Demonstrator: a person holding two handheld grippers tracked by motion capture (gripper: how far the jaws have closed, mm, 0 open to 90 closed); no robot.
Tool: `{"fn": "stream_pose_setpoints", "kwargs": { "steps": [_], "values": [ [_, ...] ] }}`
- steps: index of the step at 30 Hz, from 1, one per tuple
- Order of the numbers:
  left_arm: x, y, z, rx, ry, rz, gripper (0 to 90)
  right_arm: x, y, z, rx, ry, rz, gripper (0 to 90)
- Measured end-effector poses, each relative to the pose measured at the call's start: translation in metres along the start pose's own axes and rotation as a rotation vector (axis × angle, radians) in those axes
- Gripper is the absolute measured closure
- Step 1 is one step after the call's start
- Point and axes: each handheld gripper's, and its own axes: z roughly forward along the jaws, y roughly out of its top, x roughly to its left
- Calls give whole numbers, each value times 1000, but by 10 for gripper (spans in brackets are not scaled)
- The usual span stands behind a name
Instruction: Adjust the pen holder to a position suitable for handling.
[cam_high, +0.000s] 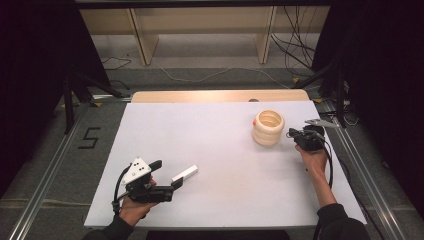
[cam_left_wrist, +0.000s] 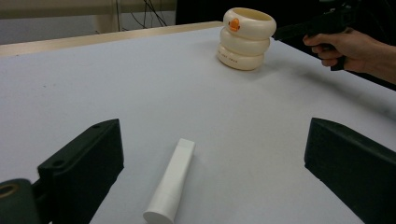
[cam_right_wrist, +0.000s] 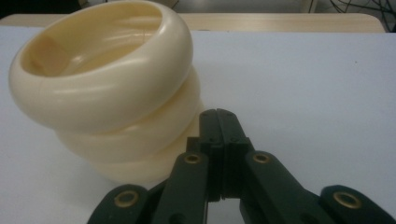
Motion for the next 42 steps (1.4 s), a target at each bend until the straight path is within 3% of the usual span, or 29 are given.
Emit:
{"fn": "stream_pose_setpoints", "kwargs": {
  "steps": [14, 21, 29, 42],
  "values": [
    [1, -1, 1, 2, 3, -2, 37, -4, 5, 29, 43, 9, -4, 900],
    [1, -1, 1, 0, 4, -3, 38, 3, 8, 37, 43, 27, -18, 900],
    [1, 0, 1, -1, 4, -2, 38, 33, 11, 46, 61, 75, -75, 900],
    [2, 0, 1, -4, 7, -5, 38, 77, 14, 61, 75, 132, -107, 900]
  ]
}}
